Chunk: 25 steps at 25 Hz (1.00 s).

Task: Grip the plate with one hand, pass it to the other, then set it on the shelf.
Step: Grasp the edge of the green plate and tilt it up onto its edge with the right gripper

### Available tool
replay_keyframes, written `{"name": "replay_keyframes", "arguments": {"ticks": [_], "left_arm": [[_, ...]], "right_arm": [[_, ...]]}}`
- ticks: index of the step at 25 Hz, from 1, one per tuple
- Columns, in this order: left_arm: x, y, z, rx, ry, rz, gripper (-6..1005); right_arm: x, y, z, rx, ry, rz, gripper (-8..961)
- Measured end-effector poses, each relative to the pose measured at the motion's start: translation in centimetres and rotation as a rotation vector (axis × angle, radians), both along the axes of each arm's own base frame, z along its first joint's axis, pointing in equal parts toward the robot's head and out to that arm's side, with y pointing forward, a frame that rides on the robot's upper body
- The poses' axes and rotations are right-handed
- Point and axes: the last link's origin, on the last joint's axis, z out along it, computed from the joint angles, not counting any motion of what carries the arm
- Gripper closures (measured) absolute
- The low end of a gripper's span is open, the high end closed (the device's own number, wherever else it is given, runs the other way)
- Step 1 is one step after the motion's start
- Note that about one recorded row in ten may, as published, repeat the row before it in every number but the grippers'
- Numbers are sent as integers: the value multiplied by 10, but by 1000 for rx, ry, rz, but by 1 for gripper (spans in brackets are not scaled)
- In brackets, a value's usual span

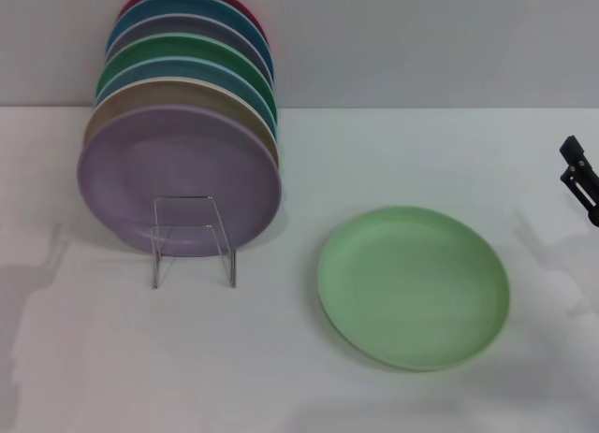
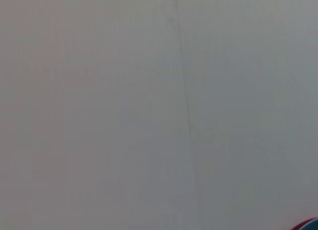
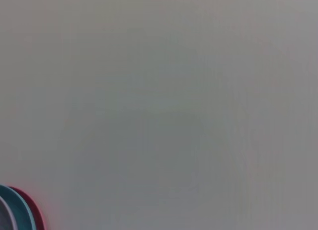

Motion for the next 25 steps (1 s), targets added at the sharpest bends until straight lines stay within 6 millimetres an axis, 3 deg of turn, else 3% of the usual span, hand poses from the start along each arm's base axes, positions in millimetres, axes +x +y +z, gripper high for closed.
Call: {"name": "replay_keyframes", "arguments": {"ticks": [10,12,15,18,19,22,25], "left_arm": [[-1,-1,0,-1,1,4,167],[-1,-1,0,-1,1,4,167],[-2,-2,0,-7,-34,1,167],[-4,-2,1,-13,-56,1,167],[-4,-2,1,-14,-59,2,167],[-5,-3,2,-13,-62,4,168],[-5,-3,2,-12,-61,6,168]], "right_arm": [[-4,-4,5,-5,88,36,161],[-5,8,17,-59,208,38,161],[-10,19,26,-113,248,46,159],[-36,47,46,-284,262,-18,158],[-36,47,46,-284,262,-18,159],[-71,66,65,-372,237,-105,159],[-93,73,78,-424,216,-180,160]]}}
